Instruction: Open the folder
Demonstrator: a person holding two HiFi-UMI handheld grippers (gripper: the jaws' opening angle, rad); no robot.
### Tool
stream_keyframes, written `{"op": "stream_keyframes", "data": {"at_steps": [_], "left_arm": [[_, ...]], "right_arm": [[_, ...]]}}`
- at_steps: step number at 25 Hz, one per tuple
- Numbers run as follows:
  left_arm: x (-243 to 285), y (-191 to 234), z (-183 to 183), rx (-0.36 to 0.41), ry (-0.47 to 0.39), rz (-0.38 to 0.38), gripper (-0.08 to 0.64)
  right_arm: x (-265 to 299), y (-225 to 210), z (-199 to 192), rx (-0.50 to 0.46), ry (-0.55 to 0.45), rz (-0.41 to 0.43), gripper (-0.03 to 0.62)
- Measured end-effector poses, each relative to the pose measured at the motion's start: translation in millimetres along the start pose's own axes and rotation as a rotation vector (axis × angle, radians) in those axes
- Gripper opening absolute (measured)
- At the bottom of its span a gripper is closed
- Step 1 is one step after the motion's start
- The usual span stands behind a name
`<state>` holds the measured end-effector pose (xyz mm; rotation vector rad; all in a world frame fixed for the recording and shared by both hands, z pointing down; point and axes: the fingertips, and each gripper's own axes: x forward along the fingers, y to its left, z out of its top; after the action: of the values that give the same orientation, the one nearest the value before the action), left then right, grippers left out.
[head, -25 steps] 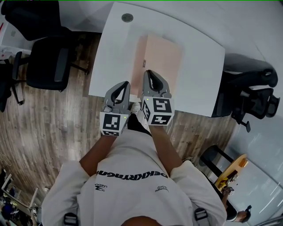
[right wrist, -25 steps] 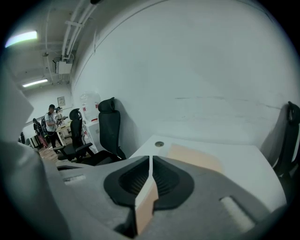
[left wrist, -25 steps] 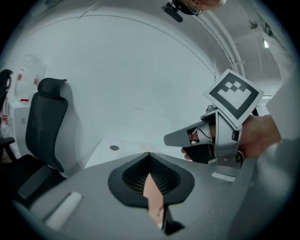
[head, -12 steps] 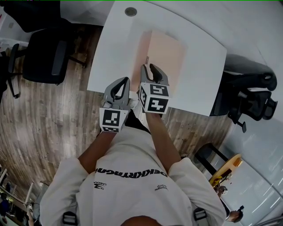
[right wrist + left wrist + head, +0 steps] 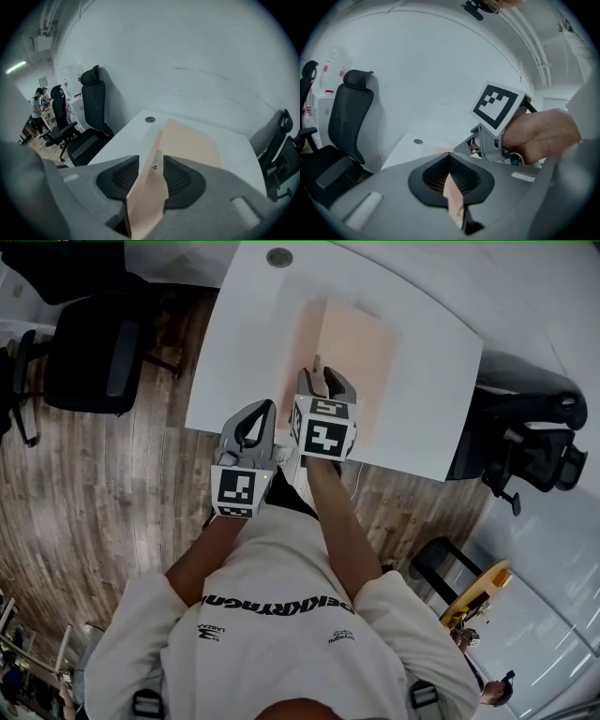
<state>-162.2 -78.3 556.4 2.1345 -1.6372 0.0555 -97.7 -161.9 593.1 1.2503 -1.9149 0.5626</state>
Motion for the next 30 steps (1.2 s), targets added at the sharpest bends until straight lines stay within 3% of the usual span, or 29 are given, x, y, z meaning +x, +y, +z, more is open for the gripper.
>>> {"op": "stream_keyframes", "data": {"at_steps": [7,18,24,30], "left_arm": [[-2,7,-6,-0.010,0.009,-0.001,-0.011],[-4,8,-8,-0.011,0.018,-0.014,-0.014],[-3,11,-10,-0.013,0.024,-0.015,-0.015],[1,5,-13,0.000,0.034,-0.040,-0.015]], "right_arm": [[11,-3,-5,-0.006,0.048,-0.051,0.202],[25,-8,-17,-0.004,0.080,-0.102,0.196],[23,-8,-17,-0.054,0.090,-0.140,0.194],[17,-14,-15,-0.027,0.066,-0.138,0.172]]}}
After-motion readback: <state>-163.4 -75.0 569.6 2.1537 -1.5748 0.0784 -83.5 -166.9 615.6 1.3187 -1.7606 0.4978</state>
